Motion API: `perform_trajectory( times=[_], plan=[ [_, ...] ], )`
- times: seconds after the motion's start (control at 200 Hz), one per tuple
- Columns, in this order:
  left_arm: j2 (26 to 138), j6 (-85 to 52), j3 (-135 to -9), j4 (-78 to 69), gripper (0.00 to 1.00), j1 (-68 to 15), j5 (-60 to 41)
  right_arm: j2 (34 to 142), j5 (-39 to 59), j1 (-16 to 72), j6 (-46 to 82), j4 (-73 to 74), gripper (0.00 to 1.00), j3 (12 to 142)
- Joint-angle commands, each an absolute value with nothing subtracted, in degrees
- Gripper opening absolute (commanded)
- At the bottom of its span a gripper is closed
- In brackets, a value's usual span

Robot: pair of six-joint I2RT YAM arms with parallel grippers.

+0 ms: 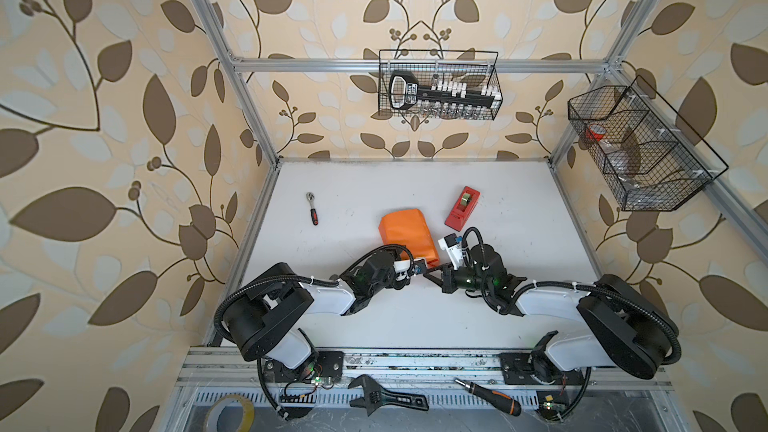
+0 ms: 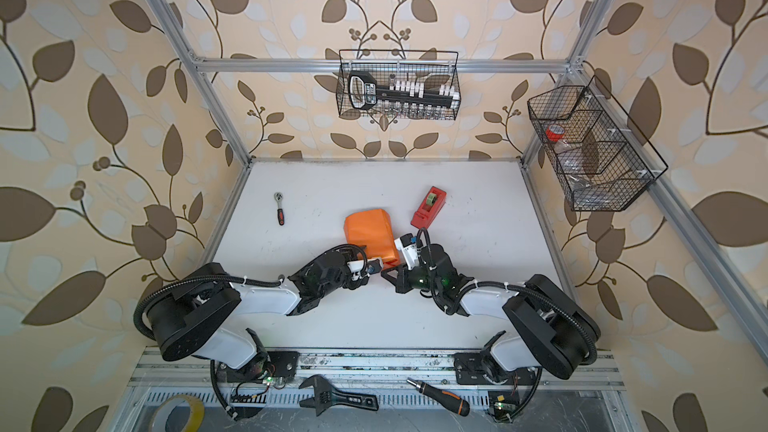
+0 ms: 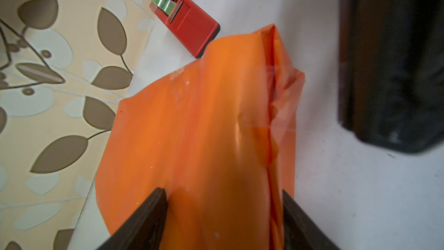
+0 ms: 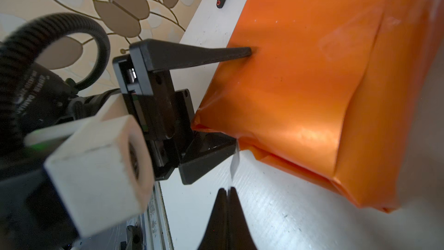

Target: Wrap the gift box in paper

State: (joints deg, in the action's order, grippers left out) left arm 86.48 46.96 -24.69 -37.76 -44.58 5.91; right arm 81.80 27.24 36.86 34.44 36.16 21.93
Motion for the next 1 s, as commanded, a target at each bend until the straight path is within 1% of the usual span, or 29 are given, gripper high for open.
perform_trajectory(
  times=[0.0,0.37,0.995],
  plan=[
    [87.5,46.47,-24.36,-30.14,0.71,-43.35,6.64,83.66,27.83,37.18,33.66,38.78,0.0,24.35],
    [87.8,46.58,-24.57,-30.06,0.71,-43.33,6.59,87.37,28.12,37.66,34.16,40.12,0.0,26.58],
    [87.68,46.49,-24.6,-29.79,0.71,-43.33,6.58,89.08,27.57,37.54,34.37,40.79,0.0,26.37]
  ],
)
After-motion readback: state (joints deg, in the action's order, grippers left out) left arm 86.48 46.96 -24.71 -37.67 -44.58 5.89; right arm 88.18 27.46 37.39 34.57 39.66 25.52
